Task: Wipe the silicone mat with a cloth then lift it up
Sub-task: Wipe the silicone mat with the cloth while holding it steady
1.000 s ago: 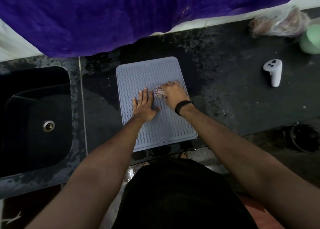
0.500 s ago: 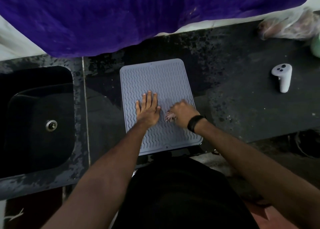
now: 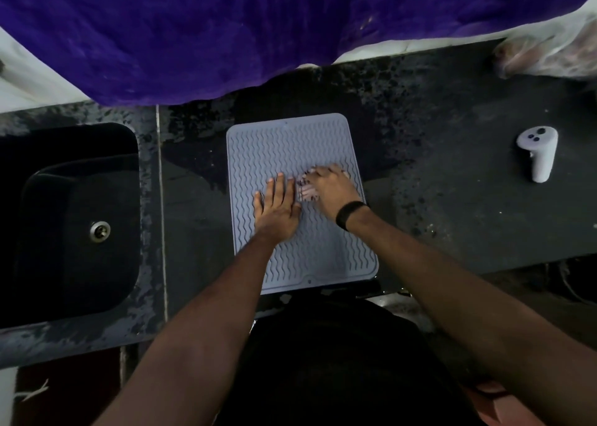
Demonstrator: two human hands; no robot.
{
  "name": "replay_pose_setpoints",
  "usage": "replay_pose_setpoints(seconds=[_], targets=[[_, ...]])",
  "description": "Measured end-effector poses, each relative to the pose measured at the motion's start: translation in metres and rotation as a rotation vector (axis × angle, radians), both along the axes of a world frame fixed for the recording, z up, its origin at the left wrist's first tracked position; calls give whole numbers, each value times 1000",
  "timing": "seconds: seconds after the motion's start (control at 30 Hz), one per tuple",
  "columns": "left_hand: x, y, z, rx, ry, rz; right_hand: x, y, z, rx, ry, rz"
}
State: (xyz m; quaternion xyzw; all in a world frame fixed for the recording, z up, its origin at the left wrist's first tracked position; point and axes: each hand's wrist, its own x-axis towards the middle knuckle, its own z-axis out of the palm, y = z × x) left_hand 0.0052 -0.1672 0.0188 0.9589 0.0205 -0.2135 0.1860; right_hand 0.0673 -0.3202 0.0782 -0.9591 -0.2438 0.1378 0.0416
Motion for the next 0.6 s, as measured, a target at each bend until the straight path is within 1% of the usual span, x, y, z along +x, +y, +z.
replay_pose_setpoints(seconds=[0.13,0.27,0.3,0.43,0.53,0.6], targets=[[0,0,0,13,4,-9,-35,-20,5,-19,24,35],[1,0,-1,16,7,-10,-33,-30,15,-33,163,40],[2,1,-1,11,14,-13,-25,-30,19,-16,155,24],[4,1,-2,-4,69,-10,19,-19,24,75,-3,-96],[6,1,0,-1,96,-13,33,-13,16,1,34,-116],[6,0,1,-3,101,-8,27,-16,10,-30,34,-103]])
